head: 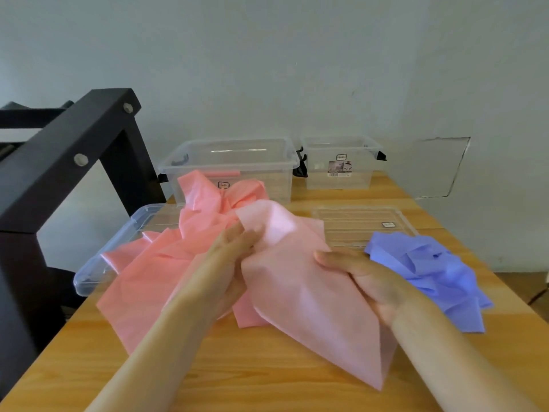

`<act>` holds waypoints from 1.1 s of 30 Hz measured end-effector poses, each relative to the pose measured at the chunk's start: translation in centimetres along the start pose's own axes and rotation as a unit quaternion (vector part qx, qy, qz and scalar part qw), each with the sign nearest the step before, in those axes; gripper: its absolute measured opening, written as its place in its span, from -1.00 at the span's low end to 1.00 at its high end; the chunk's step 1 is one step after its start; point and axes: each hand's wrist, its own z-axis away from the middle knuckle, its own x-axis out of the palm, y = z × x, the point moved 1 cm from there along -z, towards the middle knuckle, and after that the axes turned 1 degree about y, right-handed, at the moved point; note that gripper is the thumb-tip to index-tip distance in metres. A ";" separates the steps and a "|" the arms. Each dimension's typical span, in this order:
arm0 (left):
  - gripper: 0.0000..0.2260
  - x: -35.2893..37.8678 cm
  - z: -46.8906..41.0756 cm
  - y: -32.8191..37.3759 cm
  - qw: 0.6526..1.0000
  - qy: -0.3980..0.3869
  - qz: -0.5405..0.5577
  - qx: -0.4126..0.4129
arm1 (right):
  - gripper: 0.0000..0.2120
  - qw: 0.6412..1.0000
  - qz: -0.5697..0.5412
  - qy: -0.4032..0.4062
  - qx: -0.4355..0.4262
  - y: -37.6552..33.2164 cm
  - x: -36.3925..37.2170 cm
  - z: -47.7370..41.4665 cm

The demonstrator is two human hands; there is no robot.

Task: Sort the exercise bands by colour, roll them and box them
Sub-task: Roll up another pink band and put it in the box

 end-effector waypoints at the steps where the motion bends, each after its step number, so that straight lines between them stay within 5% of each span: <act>1: -0.52 0.0 -0.1 -0.2 0.999 -0.026 0.037 -0.005 | -0.81 1.000 -0.022 0.015 -0.010 -0.2 0.1 0.2; 4: -0.30 0.4 -0.1 -0.9 0.994 -0.105 0.019 -0.013 | -0.67 0.992 -0.115 0.013 -0.041 -0.9 0.3 0.4; 12: -0.65 -0.3 -0.1 -2.3 0.973 -0.110 -0.182 -0.095 | -0.74 0.980 -0.117 0.031 -0.160 -2.3 0.3 1.0; 17: -0.79 -0.1 0.7 -2.0 0.973 -0.116 -0.118 -0.160 | -0.78 0.965 -0.124 0.028 -0.229 -2.8 0.4 1.0; 21: -0.59 0.3 0.6 -1.6 0.981 -0.116 -0.064 -0.144 | -0.78 0.971 -0.152 0.012 -0.185 -2.2 -0.2 0.5; 23: -0.56 0.6 0.4 -1.2 0.987 -0.080 -0.019 -0.139 | -0.59 0.978 -0.149 -0.044 -0.136 -1.6 -0.2 0.3; 27: -0.27 -0.1 -0.3 -1.0 0.993 -0.058 0.038 -0.094 | -0.60 0.998 -0.037 -0.046 -0.007 -0.2 -0.3 -0.2; 31: -0.83 -1.0 -0.8 -0.8 0.998 -0.008 0.045 -0.045 | -0.65 0.998 -0.043 -0.041 0.031 0.5 -0.8 -0.8; 33: -0.79 -0.6 -0.6 -0.7 0.999 0.002 0.004 -0.042 | -0.48 0.996 -0.051 -0.068 0.019 0.7 -0.7 -1.1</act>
